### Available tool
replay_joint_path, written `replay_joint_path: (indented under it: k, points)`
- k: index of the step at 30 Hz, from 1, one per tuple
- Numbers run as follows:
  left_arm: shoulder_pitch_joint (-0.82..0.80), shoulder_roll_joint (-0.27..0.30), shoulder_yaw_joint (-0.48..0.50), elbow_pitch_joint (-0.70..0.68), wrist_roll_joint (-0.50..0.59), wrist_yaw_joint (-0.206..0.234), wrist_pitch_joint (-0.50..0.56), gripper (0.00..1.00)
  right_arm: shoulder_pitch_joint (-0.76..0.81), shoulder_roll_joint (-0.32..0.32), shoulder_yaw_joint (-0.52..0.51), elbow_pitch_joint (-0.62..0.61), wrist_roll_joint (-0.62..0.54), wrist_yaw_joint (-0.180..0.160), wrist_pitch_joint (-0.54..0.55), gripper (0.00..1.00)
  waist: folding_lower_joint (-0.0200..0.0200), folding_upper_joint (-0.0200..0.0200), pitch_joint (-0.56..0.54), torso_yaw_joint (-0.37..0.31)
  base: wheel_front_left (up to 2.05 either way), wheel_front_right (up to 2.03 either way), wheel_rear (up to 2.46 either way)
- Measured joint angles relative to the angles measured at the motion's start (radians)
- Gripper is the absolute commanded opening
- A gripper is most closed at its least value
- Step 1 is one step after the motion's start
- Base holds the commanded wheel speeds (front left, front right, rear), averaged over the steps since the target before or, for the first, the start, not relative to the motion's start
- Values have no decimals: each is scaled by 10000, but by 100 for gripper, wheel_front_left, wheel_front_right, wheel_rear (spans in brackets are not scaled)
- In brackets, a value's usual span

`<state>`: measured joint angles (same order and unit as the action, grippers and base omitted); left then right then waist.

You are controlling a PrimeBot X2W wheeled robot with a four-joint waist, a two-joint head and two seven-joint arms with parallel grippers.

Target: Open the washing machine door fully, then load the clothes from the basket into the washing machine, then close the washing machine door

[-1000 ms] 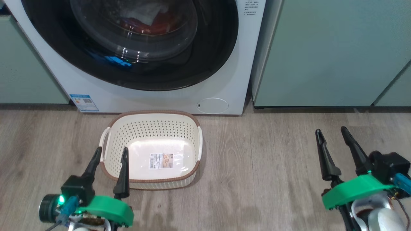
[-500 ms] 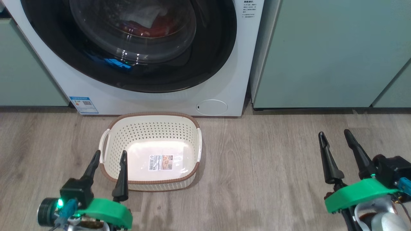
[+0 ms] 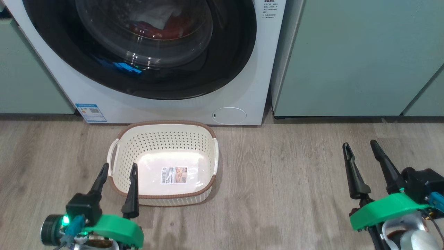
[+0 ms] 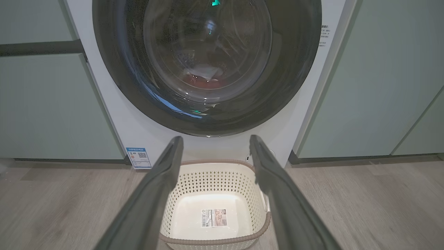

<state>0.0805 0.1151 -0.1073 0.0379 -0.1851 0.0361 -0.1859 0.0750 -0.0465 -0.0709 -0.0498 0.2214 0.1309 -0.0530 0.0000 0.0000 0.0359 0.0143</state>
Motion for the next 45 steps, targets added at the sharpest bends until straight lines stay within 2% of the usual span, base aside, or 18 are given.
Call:
replay_joint_path:
  k: [19,20,24,45]
  points:
    - [-3,65,-159,105,-105,127,0,100,-3,0,63,21,174,0,-12,100,0,0,-21,34,0,0,0]
    - [-1,61,-169,128,-104,121,0,0,-2,0,73,44,174,0,-12,0,0,0,-20,34,0,0,0]
    - [209,-25,-207,598,-211,105,13,0,124,8,115,545,272,2,-8,0,0,0,-24,32,0,0,0]
    - [151,-109,63,871,-2485,-159,474,0,155,6,121,978,2552,0,96,0,0,0,-74,3,0,0,0]
